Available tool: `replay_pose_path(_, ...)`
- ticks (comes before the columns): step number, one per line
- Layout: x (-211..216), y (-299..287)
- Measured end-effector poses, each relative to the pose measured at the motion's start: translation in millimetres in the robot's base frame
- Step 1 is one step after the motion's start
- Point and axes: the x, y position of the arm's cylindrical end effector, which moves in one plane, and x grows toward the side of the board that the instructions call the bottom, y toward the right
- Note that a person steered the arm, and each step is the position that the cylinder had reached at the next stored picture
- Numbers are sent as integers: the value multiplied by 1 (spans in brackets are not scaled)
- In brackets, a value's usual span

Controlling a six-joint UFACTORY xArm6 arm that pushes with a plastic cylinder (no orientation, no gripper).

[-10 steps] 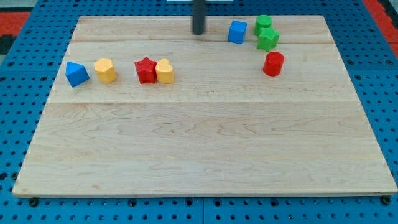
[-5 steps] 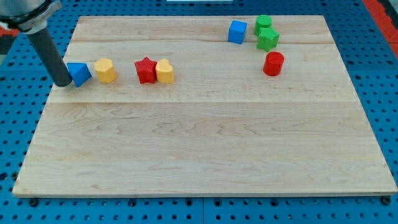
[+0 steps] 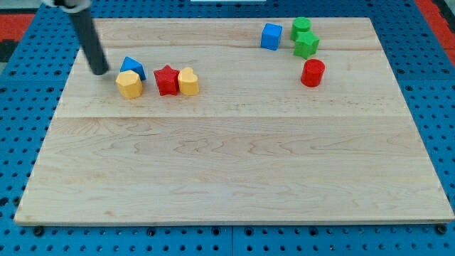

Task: Push the yellow blocks red star and triangle towards the center of the board

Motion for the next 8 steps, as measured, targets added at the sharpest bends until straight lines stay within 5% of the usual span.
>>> replay_pose_path(2, 30, -39)
replay_pose_path(3, 23, -3)
replay_pose_path(5, -12, 206)
replay_pose_path(8, -10, 233)
